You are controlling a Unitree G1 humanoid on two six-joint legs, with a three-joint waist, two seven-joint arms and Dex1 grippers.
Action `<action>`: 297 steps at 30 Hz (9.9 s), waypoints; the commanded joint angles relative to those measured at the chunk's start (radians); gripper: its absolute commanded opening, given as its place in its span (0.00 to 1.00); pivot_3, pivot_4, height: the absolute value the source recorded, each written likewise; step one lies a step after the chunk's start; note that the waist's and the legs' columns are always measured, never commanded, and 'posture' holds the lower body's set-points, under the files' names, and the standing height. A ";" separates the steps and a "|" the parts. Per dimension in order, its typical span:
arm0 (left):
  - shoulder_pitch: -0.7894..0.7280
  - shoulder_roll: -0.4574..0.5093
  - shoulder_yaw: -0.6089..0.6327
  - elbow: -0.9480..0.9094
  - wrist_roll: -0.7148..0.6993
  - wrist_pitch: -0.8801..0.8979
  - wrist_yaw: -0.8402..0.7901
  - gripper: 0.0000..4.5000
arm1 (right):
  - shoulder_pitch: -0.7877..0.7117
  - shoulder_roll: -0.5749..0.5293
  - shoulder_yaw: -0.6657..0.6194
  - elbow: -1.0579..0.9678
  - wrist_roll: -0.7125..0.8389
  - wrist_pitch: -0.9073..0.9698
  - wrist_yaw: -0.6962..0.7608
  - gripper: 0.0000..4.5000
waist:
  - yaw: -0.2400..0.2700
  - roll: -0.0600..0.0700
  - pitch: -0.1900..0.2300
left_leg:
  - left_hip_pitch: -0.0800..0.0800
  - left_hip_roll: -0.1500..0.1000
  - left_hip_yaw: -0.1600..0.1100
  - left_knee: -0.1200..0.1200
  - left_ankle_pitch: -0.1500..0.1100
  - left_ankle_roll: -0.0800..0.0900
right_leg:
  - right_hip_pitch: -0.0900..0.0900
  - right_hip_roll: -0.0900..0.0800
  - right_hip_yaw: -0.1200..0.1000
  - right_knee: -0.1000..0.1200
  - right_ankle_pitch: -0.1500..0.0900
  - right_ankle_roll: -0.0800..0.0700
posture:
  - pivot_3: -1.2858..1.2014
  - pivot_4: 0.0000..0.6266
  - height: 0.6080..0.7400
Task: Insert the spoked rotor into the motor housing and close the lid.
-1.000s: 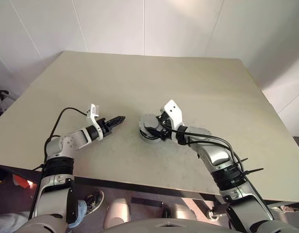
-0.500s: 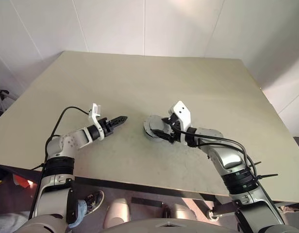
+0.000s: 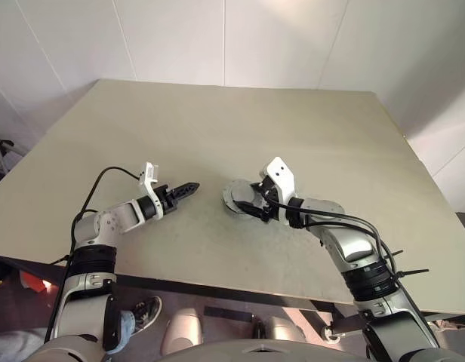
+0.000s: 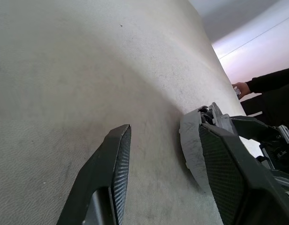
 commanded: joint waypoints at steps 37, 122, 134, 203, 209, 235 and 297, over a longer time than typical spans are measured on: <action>0.050 -0.014 0.022 -0.088 -0.031 -0.006 0.033 0.54 | -0.042 -0.045 0.095 0.120 -0.080 0.073 0.012 0.70 | 0.000 0.000 0.000 | 0.015 0.000 0.000 -0.001 0.000 0.001 | 0.013 0.000 0.000 0.000 0.000 0.000 | 0.52 0.00 1.00; 0.006 -0.141 -0.020 -0.080 -0.049 0.027 0.132 0.54 | -0.105 -0.038 0.036 -0.137 0.020 0.240 0.017 0.70 | -0.004 0.003 -0.006 | 0.000 -0.014 -0.001 -0.002 -0.006 0.011 | 0.004 -0.013 0.001 -0.001 -0.008 0.012 | 0.52 0.00 1.00; 0.004 -0.134 -0.018 -0.076 -0.044 0.030 0.127 0.54 | -0.075 -0.076 0.071 -0.136 -0.005 0.234 0.029 0.70 | -0.003 0.003 -0.006 | 0.000 -0.013 -0.001 -0.002 -0.005 0.013 | 0.003 -0.012 0.001 -0.001 -0.008 0.012 | 0.52 0.00 1.00; 0.035 -0.134 -0.039 -0.088 -0.037 0.019 0.124 0.54 | -0.122 -0.081 0.020 -0.175 0.039 0.327 0.027 0.70 | 0.000 0.003 -0.004 | 0.000 -0.012 -0.001 0.010 -0.005 0.009 | 0.000 -0.013 0.002 0.016 -0.011 0.008 | 0.52 0.00 1.00; 0.035 -0.134 -0.040 -0.088 -0.037 0.019 0.123 0.54 | -0.101 -0.107 0.055 -0.158 0.023 0.317 0.032 0.70 | -0.001 0.003 -0.004 | 0.000 -0.012 -0.002 0.013 -0.005 0.009 | 0.001 -0.013 0.002 0.017 -0.010 0.007 | 0.52 0.00 1.00; 0.049 -0.133 -0.036 -0.107 -0.046 0.025 0.124 0.54 | -0.118 -0.085 0.054 -0.097 0.010 0.324 -0.001 0.70 | -0.001 0.003 -0.004 | 0.000 -0.012 -0.002 0.013 -0.005 0.010 | 0.001 -0.013 0.002 0.017 -0.010 0.007 | 0.52 0.00 1.00; 0.050 -0.122 -0.054 -0.096 -0.031 0.020 0.120 0.54 | -0.077 -0.121 0.068 -0.099 -0.029 0.222 -0.011 0.70 | -0.001 0.003 -0.002 | 0.000 -0.011 -0.001 0.012 -0.005 0.009 | 0.001 -0.012 0.002 0.015 -0.010 0.007 | 0.52 0.00 1.00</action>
